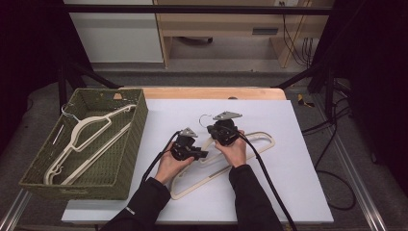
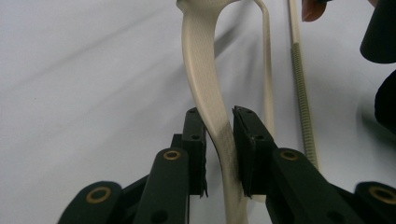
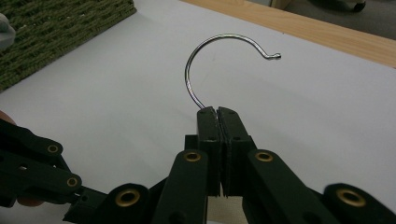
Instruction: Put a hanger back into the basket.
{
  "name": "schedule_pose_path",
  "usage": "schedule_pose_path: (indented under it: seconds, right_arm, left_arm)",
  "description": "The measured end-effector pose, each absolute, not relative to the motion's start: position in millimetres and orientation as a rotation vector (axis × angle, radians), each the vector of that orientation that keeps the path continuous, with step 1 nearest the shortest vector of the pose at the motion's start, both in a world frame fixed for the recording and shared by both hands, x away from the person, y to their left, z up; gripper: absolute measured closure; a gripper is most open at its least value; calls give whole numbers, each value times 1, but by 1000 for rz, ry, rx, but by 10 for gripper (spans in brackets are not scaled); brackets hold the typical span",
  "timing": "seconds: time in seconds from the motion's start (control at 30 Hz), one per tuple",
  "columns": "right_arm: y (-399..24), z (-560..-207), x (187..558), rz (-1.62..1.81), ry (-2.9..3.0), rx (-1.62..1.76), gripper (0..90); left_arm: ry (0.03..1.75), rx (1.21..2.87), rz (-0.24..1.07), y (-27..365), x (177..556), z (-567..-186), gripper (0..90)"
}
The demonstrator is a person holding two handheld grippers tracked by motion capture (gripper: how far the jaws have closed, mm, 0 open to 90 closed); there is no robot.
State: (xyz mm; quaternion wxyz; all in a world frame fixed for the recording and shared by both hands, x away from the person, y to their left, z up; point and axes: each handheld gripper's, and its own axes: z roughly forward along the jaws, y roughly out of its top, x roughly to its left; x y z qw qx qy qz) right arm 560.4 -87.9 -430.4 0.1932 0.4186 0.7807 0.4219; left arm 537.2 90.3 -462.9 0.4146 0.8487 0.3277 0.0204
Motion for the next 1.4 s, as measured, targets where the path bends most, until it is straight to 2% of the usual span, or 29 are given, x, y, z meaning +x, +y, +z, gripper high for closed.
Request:
schedule_pose_path:
  seconds: [0.17,0.37,0.53,0.7,0.87,1.1,1.4]
  right_arm:
    - [-95,-421,549,1236,2166,1156,882]
    - [-122,-402,522,1346,2105,1125,742]
    - [-146,-392,500,1432,2043,1115,562]
    - [-171,-386,475,1530,1950,1091,260]
    - [-194,-383,457,1566,1888,1109,133]
    - [-213,-391,442,1493,1927,1109,59]
    - [-227,-395,429,1453,1912,1085,36]
  left_arm:
    - [817,2122,48,90,529,-454,775]
    - [805,2102,55,90,516,-441,807]
    - [781,2086,42,89,504,-432,830]
    - [735,2078,27,87,492,-423,859]
    - [706,2089,47,87,481,-416,863]
    - [684,2072,100,102,470,-397,863]
    - [682,2043,203,137,460,-358,863]
